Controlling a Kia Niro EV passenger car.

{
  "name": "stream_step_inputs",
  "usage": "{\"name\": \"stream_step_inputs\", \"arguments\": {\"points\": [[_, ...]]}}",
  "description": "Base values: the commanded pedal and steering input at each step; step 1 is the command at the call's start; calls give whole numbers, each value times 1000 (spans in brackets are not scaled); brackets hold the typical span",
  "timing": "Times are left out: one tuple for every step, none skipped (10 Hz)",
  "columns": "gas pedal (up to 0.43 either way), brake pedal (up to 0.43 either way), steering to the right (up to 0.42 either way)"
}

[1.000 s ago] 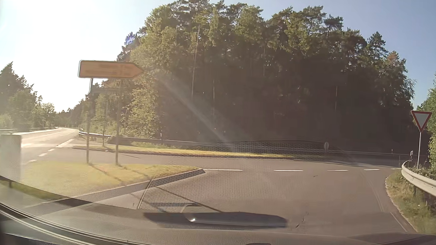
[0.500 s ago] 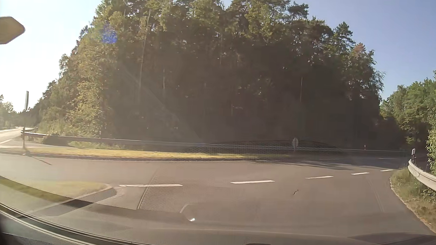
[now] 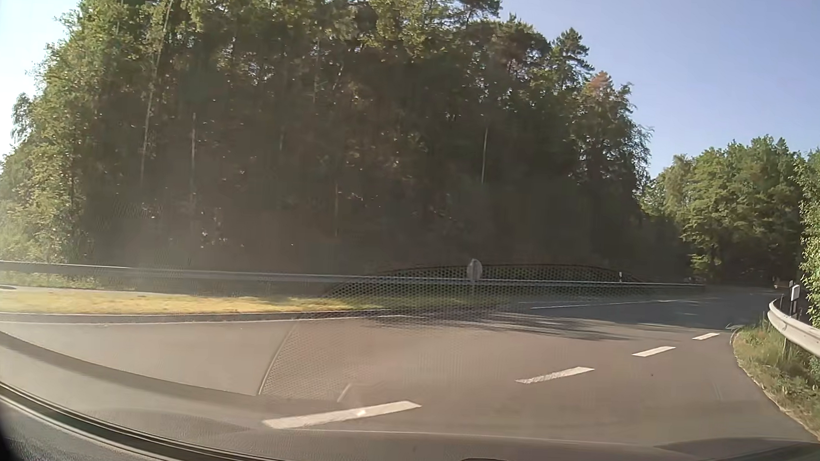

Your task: Follow the waypoints while adhering to traffic rules and regulations

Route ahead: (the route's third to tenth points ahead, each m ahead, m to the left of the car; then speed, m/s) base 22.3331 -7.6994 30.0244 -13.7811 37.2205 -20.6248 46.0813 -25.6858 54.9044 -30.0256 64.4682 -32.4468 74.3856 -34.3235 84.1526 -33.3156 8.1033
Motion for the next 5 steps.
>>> {"name": "stream_step_inputs", "arguments": {"points": [[138,6,176],[169,6,175],[169,6,174],[169,6,175],[169,6,174]]}}
